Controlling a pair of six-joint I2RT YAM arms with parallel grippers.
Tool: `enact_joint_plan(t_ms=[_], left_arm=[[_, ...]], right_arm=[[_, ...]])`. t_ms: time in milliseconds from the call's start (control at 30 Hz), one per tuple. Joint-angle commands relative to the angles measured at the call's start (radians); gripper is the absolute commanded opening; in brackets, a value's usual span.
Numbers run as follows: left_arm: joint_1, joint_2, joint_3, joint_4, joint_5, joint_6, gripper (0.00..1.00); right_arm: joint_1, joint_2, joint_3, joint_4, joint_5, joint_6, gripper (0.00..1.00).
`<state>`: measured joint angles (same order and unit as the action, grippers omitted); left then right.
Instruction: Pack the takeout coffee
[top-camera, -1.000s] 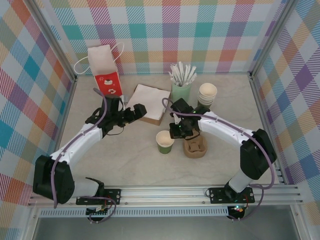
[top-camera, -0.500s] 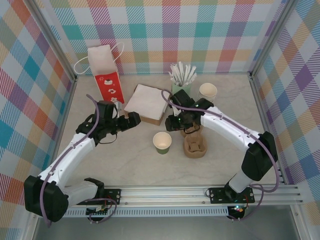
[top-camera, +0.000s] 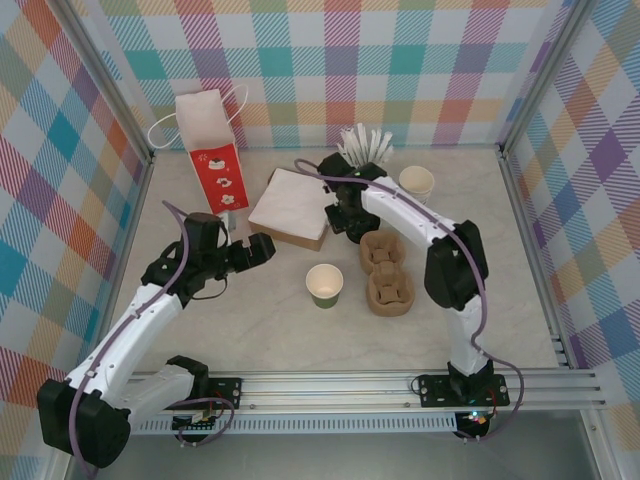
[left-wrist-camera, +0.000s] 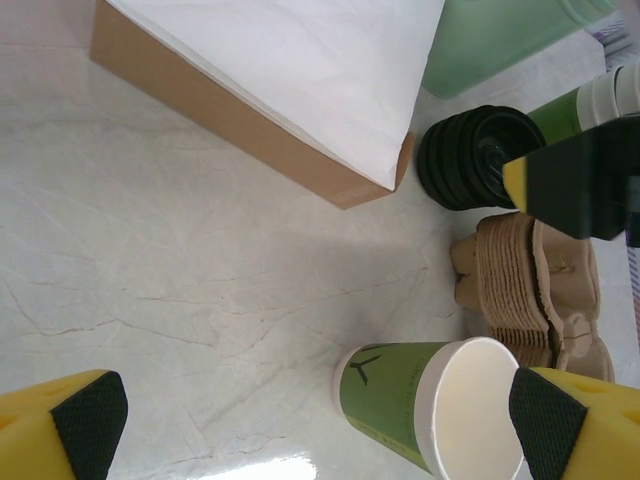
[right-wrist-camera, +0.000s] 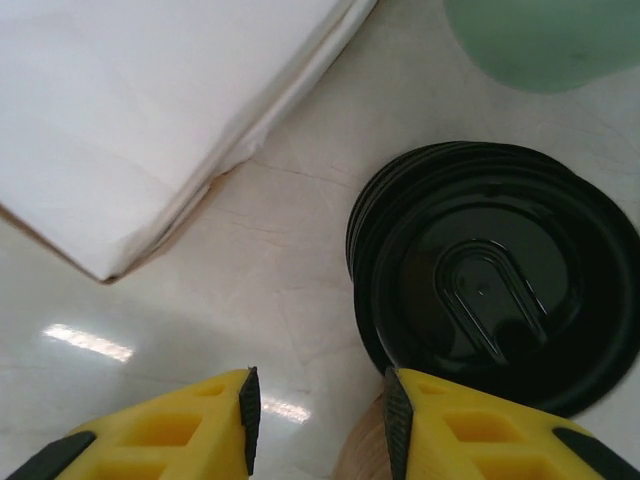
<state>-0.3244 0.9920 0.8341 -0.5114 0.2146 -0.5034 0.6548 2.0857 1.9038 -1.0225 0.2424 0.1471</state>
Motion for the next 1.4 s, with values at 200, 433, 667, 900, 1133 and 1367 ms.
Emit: enact_joint_plan(t_ms=[200,433,667,900,1133,1367], left_arm=[[0.005,-0.017,-0.018,-0.023,-0.017,0.011,1.0],[0.005,-0.012,-0.02,-0.015,-0.012,0.011,1.0],[0.005,-0.003,-0.015,-0.013,-0.011,0.01,1.0],[0.005,0.005,-0.01,-0.013,-0.009,0.01,1.0],[0.006,0.013,-0.001,-0.018,-0.01,0.012,1.0],[0.005,0.004,0.003,-0.014,-0.006,0.013,1.0]], right_arm=[[-0.008,0.12,0.142,-0.13,0.053,-0.096,0.41],[-0.026,0.156,0.151,-0.136,0.058,-0.107,0.42],[-0.036,0.186,0.165,-0.139,0.046,-0.119,0.37],[-0.046,0.195,0.172,-0.151,0.028,-0.123,0.3],[-0.047,0.191,0.178,-0.157,0.02,-0.131,0.21],[-0.047,0.18,0.18,-0.165,0.012,-0.133,0.15]])
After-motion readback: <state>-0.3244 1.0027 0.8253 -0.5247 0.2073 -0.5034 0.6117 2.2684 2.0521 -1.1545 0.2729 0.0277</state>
